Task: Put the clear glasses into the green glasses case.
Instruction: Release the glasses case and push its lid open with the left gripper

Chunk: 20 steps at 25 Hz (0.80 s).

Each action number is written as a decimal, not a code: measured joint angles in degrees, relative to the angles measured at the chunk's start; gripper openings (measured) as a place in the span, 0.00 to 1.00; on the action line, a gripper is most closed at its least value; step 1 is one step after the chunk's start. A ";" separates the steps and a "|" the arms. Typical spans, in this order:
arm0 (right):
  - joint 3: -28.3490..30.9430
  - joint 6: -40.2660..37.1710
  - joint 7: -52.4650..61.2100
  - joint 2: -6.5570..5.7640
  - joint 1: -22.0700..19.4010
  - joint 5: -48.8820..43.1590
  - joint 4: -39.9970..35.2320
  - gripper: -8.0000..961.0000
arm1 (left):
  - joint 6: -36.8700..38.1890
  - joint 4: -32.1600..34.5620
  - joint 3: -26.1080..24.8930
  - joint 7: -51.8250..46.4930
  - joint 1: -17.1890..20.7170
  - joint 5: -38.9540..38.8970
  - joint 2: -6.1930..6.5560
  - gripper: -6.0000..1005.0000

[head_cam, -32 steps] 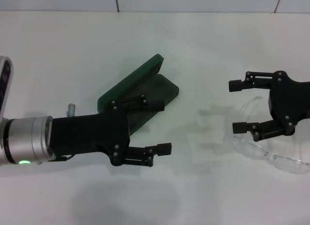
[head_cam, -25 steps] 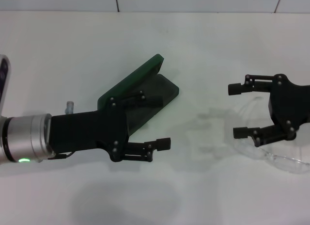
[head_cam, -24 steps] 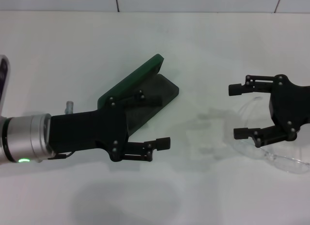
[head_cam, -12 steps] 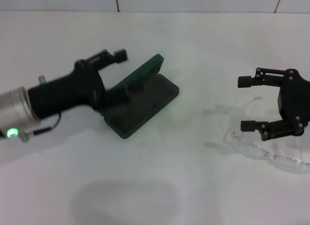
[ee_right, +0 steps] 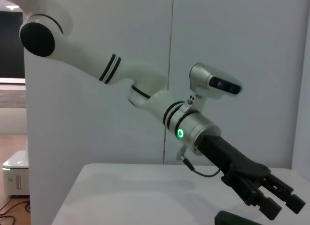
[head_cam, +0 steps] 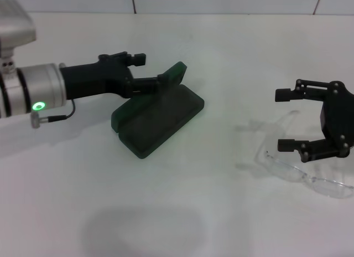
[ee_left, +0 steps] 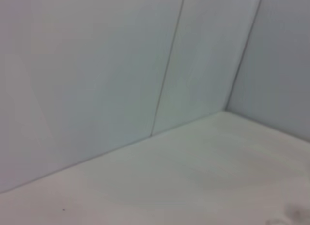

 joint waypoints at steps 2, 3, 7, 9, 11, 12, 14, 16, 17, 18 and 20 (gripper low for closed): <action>0.00 0.16 -0.03 0.00 -0.24 0.00 -0.07 0.92 | -1.10 2.57 -0.02 -3.18 -0.01 3.31 -0.22 0.87; 0.00 0.31 -0.05 0.00 -0.35 0.00 -0.09 0.92 | -1.80 4.23 -0.05 -5.52 -0.01 5.74 -0.39 0.87; -0.01 0.72 -0.07 0.00 -0.72 0.01 -0.09 0.92 | -3.37 9.20 -2.67 -12.09 0.14 15.94 -2.13 0.86; 0.00 0.76 -0.10 0.00 -0.83 0.01 -0.09 0.92 | -3.62 10.60 -5.92 -13.57 0.37 21.75 -3.89 0.85; 0.00 0.76 -0.15 0.04 -0.96 0.01 -0.05 0.92 | -3.76 11.75 -9.58 -14.56 0.54 27.53 -5.99 0.85; -0.01 0.76 -0.17 0.06 -0.99 0.01 -0.01 0.92 | -3.75 12.19 -10.87 -14.86 0.61 30.25 -6.90 0.84; -0.01 0.76 -0.17 0.08 -1.11 0.01 0.02 0.92 | -3.73 13.29 -12.83 -15.77 0.71 35.34 -8.51 0.84; -0.01 0.76 -0.17 0.11 -1.27 0.01 -0.06 0.92 | -3.67 14.09 -13.35 -16.64 0.77 37.96 -9.22 0.83; -0.01 0.76 -0.17 0.14 -1.29 0.01 -0.12 0.92 | -3.62 14.52 -13.43 -17.07 0.83 38.94 -9.44 0.83; -0.01 0.76 -0.17 0.15 -1.30 0.01 -0.14 0.92 | -3.60 14.92 -13.43 -17.44 0.98 39.54 -9.55 0.83; -0.01 0.75 -0.17 0.19 -1.26 0.01 -0.17 0.92 | -3.58 15.45 -13.41 -17.79 1.31 39.96 -9.62 0.82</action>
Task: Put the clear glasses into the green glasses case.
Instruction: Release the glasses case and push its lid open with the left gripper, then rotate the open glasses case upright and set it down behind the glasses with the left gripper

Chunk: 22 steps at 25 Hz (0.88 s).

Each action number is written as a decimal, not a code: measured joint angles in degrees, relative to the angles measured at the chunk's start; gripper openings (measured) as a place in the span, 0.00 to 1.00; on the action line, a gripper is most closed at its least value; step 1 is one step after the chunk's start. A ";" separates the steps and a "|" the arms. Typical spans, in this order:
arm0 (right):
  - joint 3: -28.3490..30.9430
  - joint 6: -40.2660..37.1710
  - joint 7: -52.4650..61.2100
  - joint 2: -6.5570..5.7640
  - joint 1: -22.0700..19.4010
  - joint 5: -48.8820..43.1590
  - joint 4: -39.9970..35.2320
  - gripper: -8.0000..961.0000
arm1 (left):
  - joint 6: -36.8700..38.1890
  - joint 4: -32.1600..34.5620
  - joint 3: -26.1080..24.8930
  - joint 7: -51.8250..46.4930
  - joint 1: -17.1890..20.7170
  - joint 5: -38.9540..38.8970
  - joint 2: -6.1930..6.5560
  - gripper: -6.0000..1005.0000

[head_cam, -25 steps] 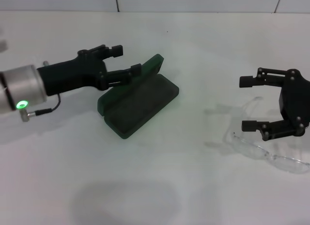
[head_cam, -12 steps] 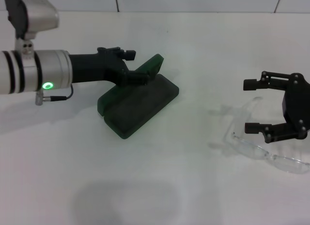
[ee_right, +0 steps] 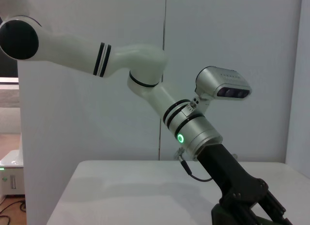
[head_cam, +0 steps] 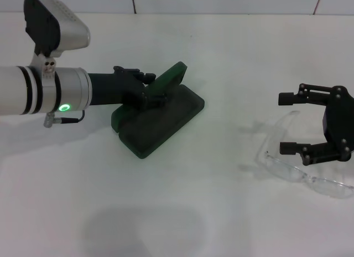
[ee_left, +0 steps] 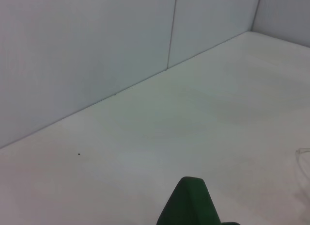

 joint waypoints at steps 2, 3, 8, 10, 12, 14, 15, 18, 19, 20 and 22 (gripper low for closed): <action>0.00 0.00 0.00 0.04 0.03 0.00 -0.01 0.92 | 0.00 0.24 0.00 -0.05 0.22 0.00 -0.01 0.82; 0.00 -0.01 0.00 0.06 0.04 0.00 -0.01 0.92 | -0.01 0.28 -0.02 -0.05 0.27 -0.09 0.01 0.78; 0.00 -0.02 -0.67 0.26 0.04 0.00 -0.01 0.92 | 0.00 0.32 -0.06 0.14 0.39 -0.04 0.13 0.59; 0.00 -0.02 -1.13 0.42 -0.03 0.00 -0.01 0.92 | -0.01 0.36 0.03 0.30 0.46 0.06 0.13 0.50; 0.00 -0.02 -1.36 0.50 -0.07 0.00 -0.01 0.92 | -0.02 0.42 0.14 0.32 0.49 0.14 0.13 0.40; 0.00 -0.02 -1.40 0.53 -0.07 0.00 -0.01 0.92 | -0.05 0.71 0.21 0.33 0.49 0.27 0.12 0.30; 0.00 -0.02 -1.40 0.53 -0.08 0.00 -0.01 0.92 | -0.07 1.03 0.19 0.33 0.50 0.43 0.08 0.26; 0.00 -0.02 -1.40 0.53 -0.10 0.00 -0.02 0.92 | -0.13 2.80 0.09 0.41 0.69 1.39 -0.16 0.24; 0.00 -0.03 -1.40 0.53 -0.11 0.00 -0.04 0.92 | -0.06 3.38 0.19 0.66 0.72 1.59 -0.22 0.23; -0.01 -0.05 -1.41 0.53 -0.14 0.00 -0.06 0.92 | 0.12 4.08 0.41 1.42 0.76 1.67 -0.27 0.22; -0.19 -0.30 -1.57 0.52 -0.22 -0.02 -0.08 0.92 | 0.46 5.08 0.85 2.82 0.70 1.69 -0.35 0.22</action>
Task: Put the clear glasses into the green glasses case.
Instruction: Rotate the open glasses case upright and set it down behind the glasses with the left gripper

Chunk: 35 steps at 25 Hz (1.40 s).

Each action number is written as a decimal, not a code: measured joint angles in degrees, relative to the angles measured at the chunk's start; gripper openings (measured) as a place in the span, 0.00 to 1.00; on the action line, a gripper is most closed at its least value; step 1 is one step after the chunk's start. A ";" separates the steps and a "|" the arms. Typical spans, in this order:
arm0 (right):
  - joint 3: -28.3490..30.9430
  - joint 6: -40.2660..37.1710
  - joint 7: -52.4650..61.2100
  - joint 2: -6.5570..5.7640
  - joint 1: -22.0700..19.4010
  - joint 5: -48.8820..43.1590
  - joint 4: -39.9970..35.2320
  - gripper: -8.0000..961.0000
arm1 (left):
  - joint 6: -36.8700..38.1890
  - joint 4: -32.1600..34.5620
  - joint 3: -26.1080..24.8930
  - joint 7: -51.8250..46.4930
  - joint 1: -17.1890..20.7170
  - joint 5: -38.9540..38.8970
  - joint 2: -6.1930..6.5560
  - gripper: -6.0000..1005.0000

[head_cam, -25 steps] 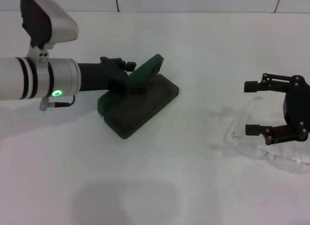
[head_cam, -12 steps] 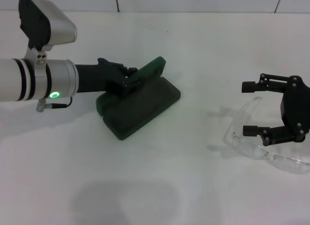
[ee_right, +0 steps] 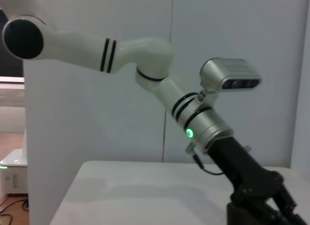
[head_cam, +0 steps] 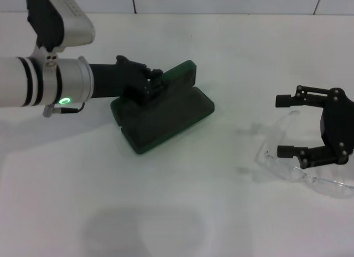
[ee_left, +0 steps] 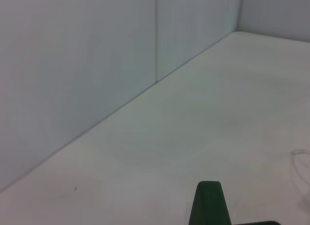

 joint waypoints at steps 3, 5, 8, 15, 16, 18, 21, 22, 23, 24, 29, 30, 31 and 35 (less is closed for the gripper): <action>-0.22 -0.49 -1.02 0.09 -0.08 -0.94 -0.02 0.92 | 0.09 0.93 0.89 0.72 -0.89 0.02 -0.02 0.22; -0.23 -0.80 -2.00 0.42 -0.25 -1.92 -0.03 0.92 | 0.13 1.14 1.20 1.02 -1.84 0.08 0.04 0.22; -0.29 -1.69 -4.62 1.05 -0.79 -4.15 -0.10 0.92 | 0.21 1.15 1.87 3.01 -3.65 0.18 -0.07 0.22; -0.34 -2.92 -10.75 3.43 -1.85 -10.36 -0.11 0.92 | 0.20 -1.16 4.87 8.49 -8.72 1.28 -0.10 0.22; -0.34 -2.93 -11.27 3.71 -2.06 -10.79 -0.11 0.92 | 0.21 -2.21 4.98 8.67 -9.94 1.82 -0.09 0.22; -0.33 -2.96 -12.11 3.94 -2.66 -11.21 -0.11 0.92 | 0.48 -5.39 5.73 8.85 -13.39 3.02 -0.08 0.22; -0.17 -3.11 -13.02 4.06 -3.63 -11.37 -0.06 0.92 | 1.44 -8.67 8.36 8.93 -16.85 3.77 -0.09 0.22; -0.11 -3.12 -13.16 4.07 -3.81 -11.39 -0.02 0.92 | 2.01 -8.98 9.36 8.93 -17.47 3.81 -0.08 0.22; -0.09 -3.14 -13.23 4.11 -3.91 -11.39 0.06 0.92 | 2.30 -9.07 9.77 8.94 -17.67 3.82 -0.08 0.22; -0.07 -3.14 -13.25 4.16 -4.00 -11.39 0.13 0.92 | 3.15 -8.88 10.77 8.94 -17.89 3.82 -0.10 0.22; 0.09 -3.23 -13.40 4.47 -4.73 -11.41 0.01 0.92 | 3.67 -8.41 11.72 9.46 -18.01 3.84 -0.18 0.22; 0.09 -3.24 -13.40 4.50 -4.79 -11.41 -0.01 0.92 | 3.60 -8.38 11.72 9.71 -17.90 3.85 -0.20 0.22; 0.08 -3.25 -13.40 4.50 -4.81 -11.41 -0.01 0.92 | 3.54 -8.35 11.71 9.91 -17.81 3.86 -0.21 0.22; 0.09 -3.25 -13.42 4.49 -4.86 -11.41 -0.01 0.92 | 3.21 -7.80 11.45 10.53 -17.35 3.87 -0.24 0.21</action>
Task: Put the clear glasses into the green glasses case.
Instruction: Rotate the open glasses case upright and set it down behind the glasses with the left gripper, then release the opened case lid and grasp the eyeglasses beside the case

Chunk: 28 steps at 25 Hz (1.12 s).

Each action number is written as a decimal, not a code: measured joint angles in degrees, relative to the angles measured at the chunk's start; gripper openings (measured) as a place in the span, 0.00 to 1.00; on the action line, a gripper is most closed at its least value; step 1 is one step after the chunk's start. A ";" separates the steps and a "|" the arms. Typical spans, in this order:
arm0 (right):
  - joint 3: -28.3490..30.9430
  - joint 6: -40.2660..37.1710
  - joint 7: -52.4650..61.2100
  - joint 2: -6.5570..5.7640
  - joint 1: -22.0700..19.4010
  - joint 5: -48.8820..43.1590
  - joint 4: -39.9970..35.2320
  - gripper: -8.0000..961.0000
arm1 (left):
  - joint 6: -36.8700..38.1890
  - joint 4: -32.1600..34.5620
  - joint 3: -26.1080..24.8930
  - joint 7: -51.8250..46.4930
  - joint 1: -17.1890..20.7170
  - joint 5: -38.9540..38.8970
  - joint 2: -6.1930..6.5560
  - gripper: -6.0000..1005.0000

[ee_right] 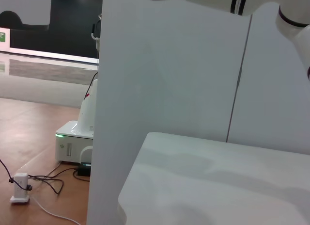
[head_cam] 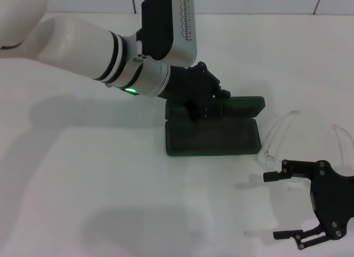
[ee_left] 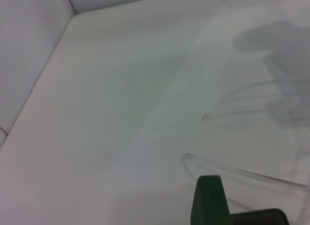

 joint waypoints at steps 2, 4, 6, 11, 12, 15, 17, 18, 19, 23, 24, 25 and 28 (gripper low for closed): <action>0.02 0.00 0.04 -0.06 -0.01 0.00 0.00 0.92 | -0.10 0.19 -0.16 0.02 0.08 0.00 -0.01 0.21; 0.02 0.00 0.25 -0.17 0.02 0.00 0.00 0.92 | -0.21 0.28 -0.31 0.02 0.09 -0.10 -0.01 0.21; 0.05 0.00 0.34 -0.30 0.09 0.00 0.00 0.92 | -0.19 0.29 -0.72 -0.14 0.14 -0.29 -0.01 0.24; 0.16 0.00 0.45 -0.53 0.32 0.18 -0.06 0.92 | 2.06 1.30 -4.39 -0.83 0.99 -1.55 0.00 0.33; 0.20 0.00 0.52 -0.57 0.42 0.33 -0.09 0.92 | 3.27 2.22 -5.58 -0.66 1.74 -2.65 -0.01 0.37; 1.69 0.00 2.08 -0.65 0.64 0.66 -0.56 0.92 | 7.42 4.91 -9.44 1.50 5.00 -7.74 0.00 0.51; 3.58 -0.02 5.10 -0.68 0.76 0.68 -1.75 0.92 | 11.03 5.58 -11.97 5.62 8.20 -14.65 0.00 0.53; 4.25 -0.03 7.82 -0.75 0.86 0.66 -2.87 0.92 | 12.30 5.56 -12.77 7.72 9.96 -18.18 0.01 0.54; 4.73 -0.05 11.49 -0.92 1.15 0.60 -4.61 0.92 | 12.88 5.42 -12.99 9.83 11.71 -21.25 -0.01 0.55; 4.88 -0.09 27.98 -1.69 2.46 -0.62 -13.32 0.92 | 13.68 2.95 -12.47 19.76 19.65 -32.43 -0.24 0.58; 4.89 -0.07 33.53 -1.89 2.93 -1.55 -16.40 0.92 | 13.84 1.98 -12.14 21.99 21.17 -34.97 -0.32 0.58; 4.89 -0.03 39.96 -2.08 3.57 -3.32 -20.07 0.92 | 14.16 0.39 -11.77 24.66 22.77 -38.01 -0.35 0.58; 4.87 -0.29 55.48 -2.25 6.28 -10.38 -29.83 0.92 | 15.83 -4.39 -11.39 30.82 25.70 -44.31 -0.33 0.58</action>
